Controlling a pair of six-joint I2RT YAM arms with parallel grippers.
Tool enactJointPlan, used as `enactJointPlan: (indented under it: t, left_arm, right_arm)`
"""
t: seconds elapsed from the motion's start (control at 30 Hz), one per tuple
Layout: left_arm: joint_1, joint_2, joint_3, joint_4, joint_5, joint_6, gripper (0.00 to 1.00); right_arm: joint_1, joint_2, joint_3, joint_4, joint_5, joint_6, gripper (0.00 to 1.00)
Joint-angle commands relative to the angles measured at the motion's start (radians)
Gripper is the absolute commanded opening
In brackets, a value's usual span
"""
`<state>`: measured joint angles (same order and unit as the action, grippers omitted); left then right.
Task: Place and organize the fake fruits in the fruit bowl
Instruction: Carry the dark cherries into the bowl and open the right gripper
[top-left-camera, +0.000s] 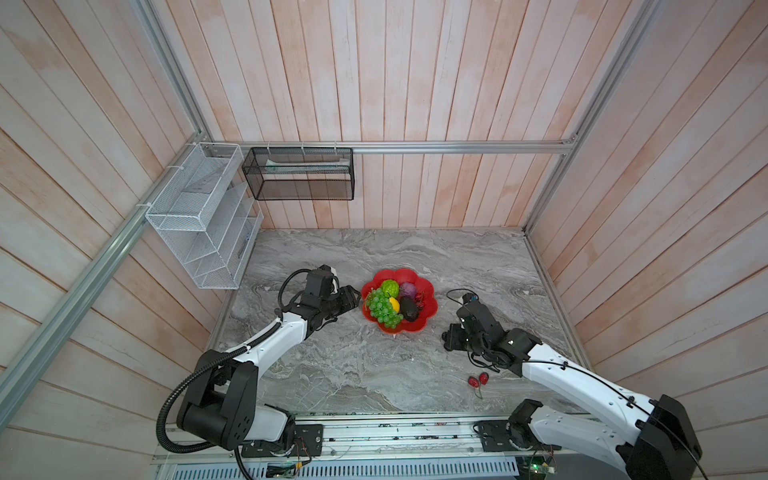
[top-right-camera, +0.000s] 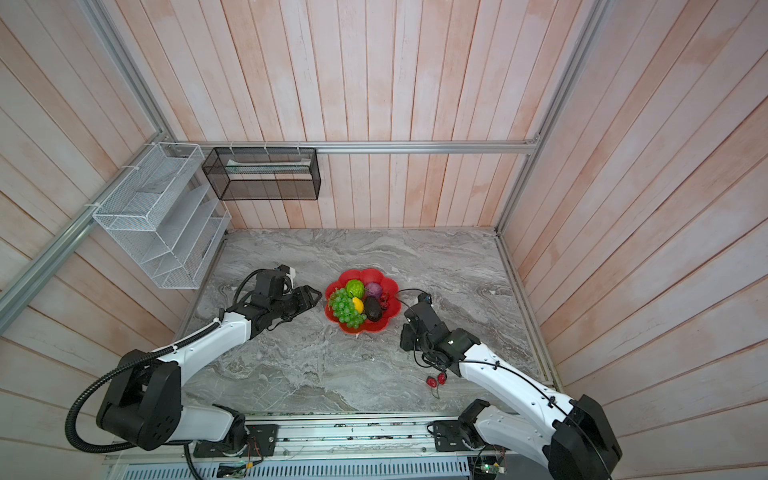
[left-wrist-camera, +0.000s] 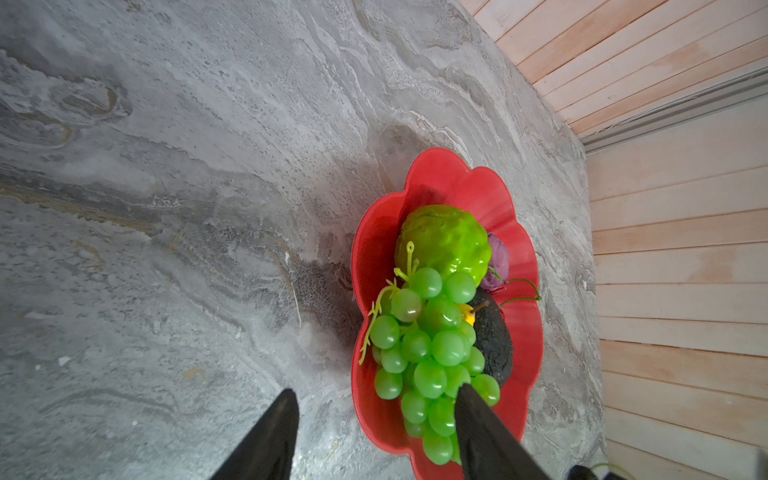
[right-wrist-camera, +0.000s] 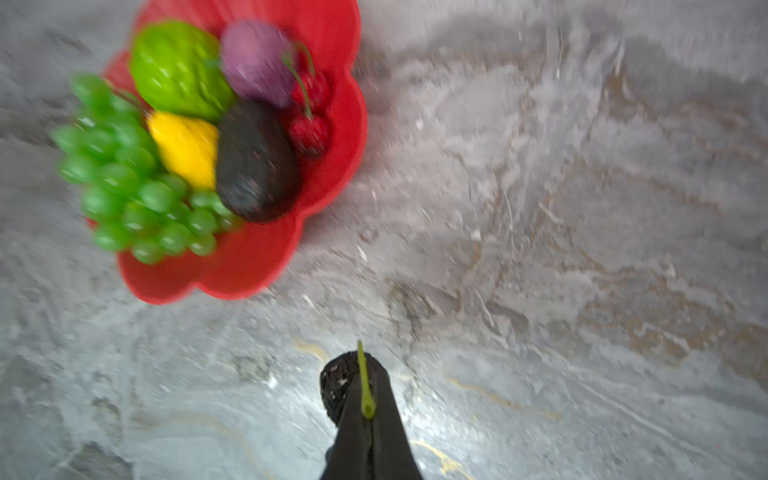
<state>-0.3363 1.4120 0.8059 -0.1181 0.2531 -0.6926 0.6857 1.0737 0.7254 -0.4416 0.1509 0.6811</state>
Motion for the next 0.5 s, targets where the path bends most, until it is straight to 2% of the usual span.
enactJointPlan:
  t: [0.0, 0.17, 0.47]
  left_arm:
    - [0.005, -0.014, 0.003, -0.003, -0.009, 0.014, 0.63]
    - [0.005, -0.054, -0.047, 0.007, -0.003, -0.007, 0.63]
    - [0.006, -0.158, -0.119, -0.021, -0.033, -0.036, 0.62]
  right_arm:
    - [-0.046, 0.074, 0.118, 0.047, -0.048, -0.116, 0.0]
    - [-0.089, 0.238, 0.245, 0.143, -0.11, -0.218, 0.0]
    - [-0.14, 0.427, 0.305, 0.291, -0.202, -0.218, 0.0]
